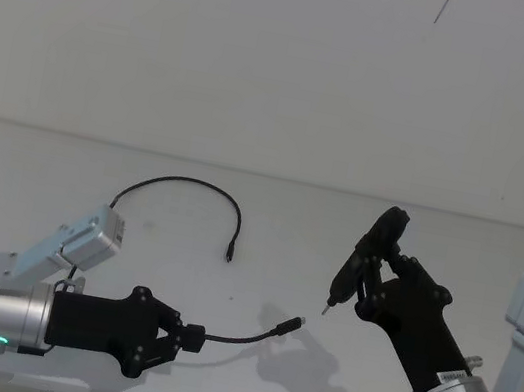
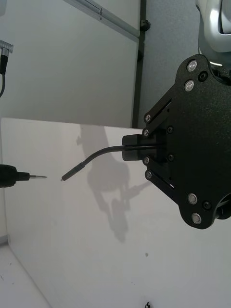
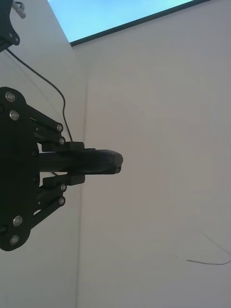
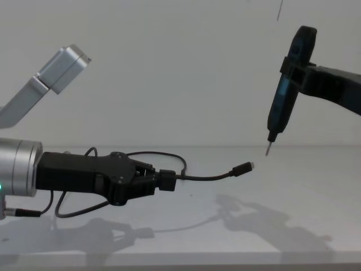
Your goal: Pick up the data cable with the one hand.
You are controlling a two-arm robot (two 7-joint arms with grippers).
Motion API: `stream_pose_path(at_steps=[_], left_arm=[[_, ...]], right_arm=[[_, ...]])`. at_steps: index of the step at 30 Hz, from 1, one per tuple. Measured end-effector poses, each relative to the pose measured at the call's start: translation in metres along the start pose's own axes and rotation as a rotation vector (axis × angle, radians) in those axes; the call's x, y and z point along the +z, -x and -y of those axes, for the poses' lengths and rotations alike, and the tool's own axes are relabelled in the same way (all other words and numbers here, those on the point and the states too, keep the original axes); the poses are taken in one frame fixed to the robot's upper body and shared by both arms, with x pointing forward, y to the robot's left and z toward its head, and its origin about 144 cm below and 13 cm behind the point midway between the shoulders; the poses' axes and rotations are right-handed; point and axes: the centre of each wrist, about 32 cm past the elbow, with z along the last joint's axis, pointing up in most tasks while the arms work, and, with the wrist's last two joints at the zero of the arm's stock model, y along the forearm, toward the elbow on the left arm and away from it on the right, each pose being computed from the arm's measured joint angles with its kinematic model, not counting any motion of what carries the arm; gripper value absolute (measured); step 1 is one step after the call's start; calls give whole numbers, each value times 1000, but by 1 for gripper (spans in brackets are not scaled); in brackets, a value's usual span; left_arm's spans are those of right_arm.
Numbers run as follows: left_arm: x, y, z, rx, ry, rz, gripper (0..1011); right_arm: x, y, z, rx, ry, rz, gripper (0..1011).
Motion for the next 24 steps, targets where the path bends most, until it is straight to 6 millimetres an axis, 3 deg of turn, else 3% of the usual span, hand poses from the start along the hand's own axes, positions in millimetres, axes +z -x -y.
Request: stream_pose_path(at_steps=[24], left_arm=[[0, 0, 0, 0, 0, 0, 44]], right_arm=[[-8, 1, 6, 34, 20, -58, 269]])
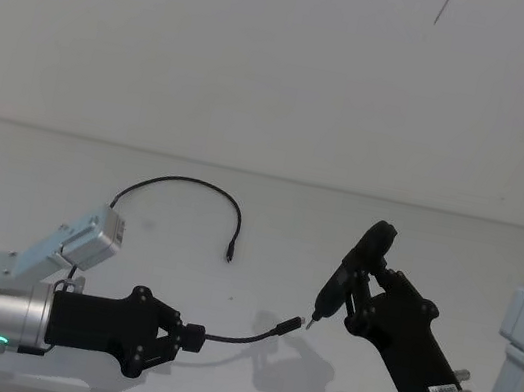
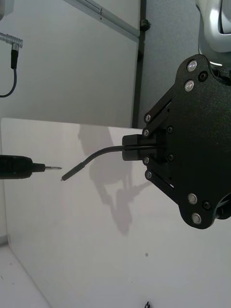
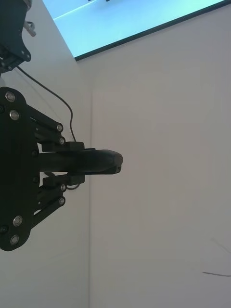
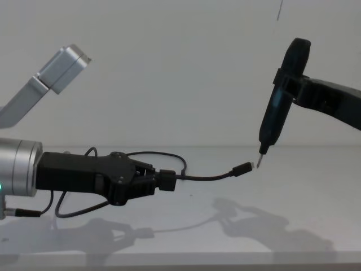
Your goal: Pick up the data cable with the one hand.
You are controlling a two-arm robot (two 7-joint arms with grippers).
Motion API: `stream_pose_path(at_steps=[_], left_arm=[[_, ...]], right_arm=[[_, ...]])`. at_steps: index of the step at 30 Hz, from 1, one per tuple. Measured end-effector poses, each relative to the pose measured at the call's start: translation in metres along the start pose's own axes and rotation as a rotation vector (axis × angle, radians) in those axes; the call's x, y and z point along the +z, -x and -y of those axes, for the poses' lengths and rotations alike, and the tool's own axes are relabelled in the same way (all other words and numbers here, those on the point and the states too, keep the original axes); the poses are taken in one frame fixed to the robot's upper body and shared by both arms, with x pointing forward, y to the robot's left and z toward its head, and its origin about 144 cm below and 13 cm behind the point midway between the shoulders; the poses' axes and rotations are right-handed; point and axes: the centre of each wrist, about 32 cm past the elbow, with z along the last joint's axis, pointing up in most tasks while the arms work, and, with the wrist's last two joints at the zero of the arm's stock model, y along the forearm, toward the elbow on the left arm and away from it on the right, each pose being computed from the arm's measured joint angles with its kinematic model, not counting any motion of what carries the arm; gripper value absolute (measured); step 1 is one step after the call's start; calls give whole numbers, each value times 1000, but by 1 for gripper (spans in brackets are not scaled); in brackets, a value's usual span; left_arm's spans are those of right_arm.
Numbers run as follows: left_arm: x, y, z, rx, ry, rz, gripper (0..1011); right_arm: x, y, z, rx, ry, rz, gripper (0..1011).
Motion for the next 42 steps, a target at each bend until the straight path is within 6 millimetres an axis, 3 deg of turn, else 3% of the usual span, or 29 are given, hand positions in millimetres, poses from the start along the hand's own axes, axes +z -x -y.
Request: stream_pose_path(at_steps=[16, 42], left_arm=[[0, 0, 0, 0, 0, 0, 44], [0, 0, 0, 0, 0, 0, 44]], right_arm=[[-3, -4, 2, 9, -3, -2, 269], [-11, -14, -16, 26, -13, -8, 269]])
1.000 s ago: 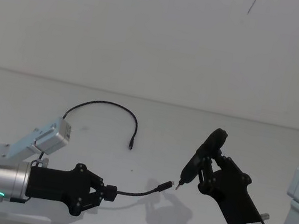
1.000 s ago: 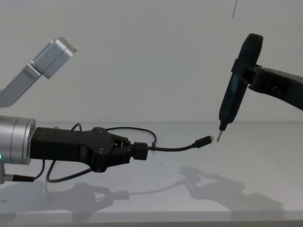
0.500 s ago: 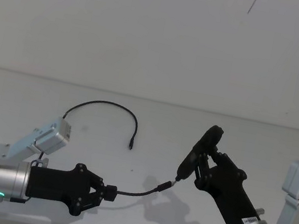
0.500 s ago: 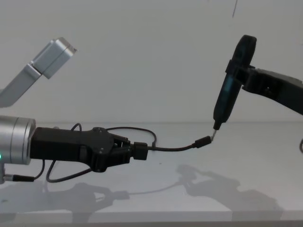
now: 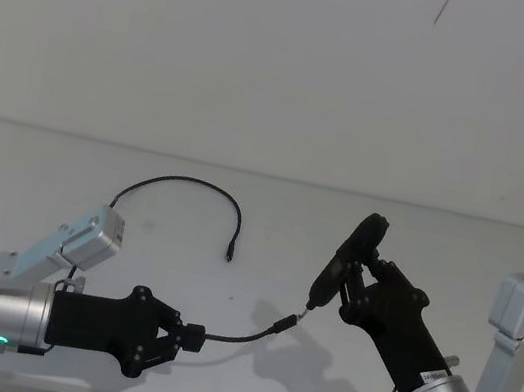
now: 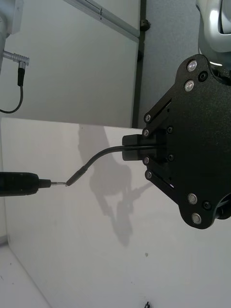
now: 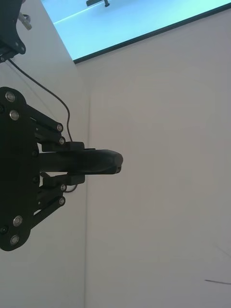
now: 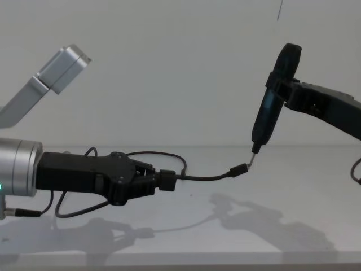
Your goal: Pick up the data cable with the one hand.
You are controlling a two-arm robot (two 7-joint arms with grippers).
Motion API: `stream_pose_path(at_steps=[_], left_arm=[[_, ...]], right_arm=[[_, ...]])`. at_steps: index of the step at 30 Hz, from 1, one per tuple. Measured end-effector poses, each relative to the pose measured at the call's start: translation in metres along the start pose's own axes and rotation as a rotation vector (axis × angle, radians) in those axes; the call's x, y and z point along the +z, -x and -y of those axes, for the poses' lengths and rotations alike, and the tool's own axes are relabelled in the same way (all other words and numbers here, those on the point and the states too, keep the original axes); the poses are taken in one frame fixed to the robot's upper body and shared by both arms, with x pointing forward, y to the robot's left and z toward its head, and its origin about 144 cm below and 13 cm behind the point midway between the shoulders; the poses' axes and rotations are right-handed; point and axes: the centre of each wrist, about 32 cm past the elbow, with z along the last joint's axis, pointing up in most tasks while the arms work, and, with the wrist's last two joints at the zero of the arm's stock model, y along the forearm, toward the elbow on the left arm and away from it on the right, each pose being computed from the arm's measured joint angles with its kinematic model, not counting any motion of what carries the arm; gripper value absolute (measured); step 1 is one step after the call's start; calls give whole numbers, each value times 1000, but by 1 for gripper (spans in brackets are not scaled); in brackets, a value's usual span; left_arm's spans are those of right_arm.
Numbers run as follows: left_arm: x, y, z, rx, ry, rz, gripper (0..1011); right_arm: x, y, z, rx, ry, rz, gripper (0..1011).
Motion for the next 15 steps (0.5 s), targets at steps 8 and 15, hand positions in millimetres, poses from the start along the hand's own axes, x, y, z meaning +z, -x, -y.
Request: stream_pose_path(at_steps=[8, 15], left_arm=[[0, 0, 0, 0, 0, 0, 44], [0, 0, 0, 0, 0, 0, 44]], right_arm=[[0, -2, -1, 6, 1, 0, 269], [0, -2, -1, 20, 7, -5, 269]])
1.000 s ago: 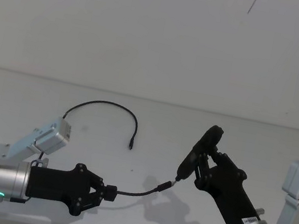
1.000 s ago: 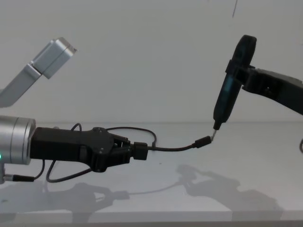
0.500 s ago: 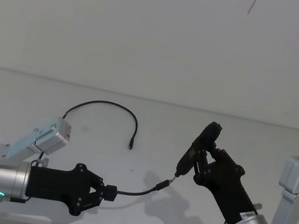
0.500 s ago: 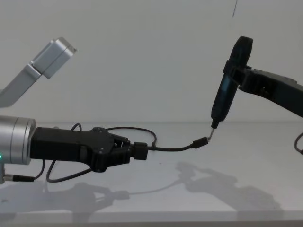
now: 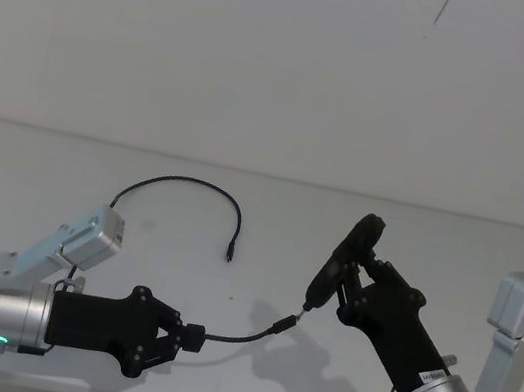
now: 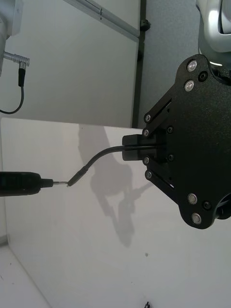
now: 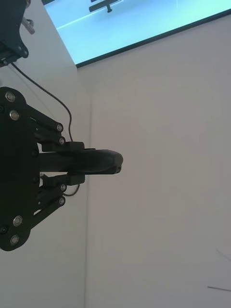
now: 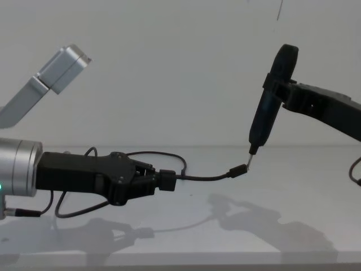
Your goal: Pick up the data cable with the one hand.
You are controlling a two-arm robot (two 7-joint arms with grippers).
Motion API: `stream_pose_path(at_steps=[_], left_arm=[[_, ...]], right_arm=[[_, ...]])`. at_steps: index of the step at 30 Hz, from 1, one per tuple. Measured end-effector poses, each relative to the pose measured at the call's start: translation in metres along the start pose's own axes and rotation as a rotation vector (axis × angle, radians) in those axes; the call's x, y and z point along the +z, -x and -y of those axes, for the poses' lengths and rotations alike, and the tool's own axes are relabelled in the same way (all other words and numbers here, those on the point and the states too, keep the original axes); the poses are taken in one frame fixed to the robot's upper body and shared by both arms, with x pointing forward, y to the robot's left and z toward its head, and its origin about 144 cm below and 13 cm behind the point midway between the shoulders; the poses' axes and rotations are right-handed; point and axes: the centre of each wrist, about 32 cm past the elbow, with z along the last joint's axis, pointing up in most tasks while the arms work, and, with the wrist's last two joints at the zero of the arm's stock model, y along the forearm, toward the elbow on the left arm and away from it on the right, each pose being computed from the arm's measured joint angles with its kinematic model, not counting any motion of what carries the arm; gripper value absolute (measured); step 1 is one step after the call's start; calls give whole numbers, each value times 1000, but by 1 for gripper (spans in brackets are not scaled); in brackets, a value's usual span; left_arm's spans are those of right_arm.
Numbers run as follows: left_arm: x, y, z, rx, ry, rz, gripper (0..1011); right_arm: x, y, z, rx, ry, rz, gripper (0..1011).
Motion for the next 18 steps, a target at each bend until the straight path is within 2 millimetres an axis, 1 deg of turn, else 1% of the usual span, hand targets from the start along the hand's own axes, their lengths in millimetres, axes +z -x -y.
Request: stream_pose_path(at_steps=[18], left_arm=[[0, 0, 0, 0, 0, 0, 44]], right_arm=[[1, 1, 0, 19, 9, -7, 269]])
